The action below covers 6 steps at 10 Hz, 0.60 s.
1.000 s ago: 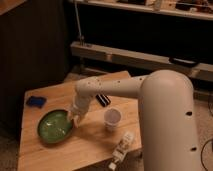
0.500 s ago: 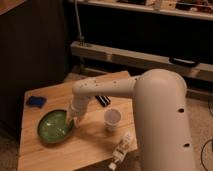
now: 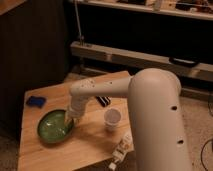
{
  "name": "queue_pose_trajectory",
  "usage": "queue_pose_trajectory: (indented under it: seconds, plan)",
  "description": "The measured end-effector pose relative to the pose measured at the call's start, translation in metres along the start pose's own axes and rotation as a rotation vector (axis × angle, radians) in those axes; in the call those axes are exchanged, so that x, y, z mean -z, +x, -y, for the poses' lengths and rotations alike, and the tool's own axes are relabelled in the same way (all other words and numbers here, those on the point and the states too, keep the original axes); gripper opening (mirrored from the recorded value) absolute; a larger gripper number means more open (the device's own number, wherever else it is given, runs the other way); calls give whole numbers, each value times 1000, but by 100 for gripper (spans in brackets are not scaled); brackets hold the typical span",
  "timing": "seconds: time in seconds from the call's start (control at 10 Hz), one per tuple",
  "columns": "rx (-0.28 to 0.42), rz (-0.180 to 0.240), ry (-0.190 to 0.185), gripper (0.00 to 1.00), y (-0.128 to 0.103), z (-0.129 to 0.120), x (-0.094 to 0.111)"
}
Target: Drag the ceramic bowl in a circle
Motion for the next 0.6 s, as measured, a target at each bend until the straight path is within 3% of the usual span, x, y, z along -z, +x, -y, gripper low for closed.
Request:
queue_pose_trajectory:
  seconds: [0.6]
  plan:
    - [-4, -15, 3, 48, 0, 0, -7]
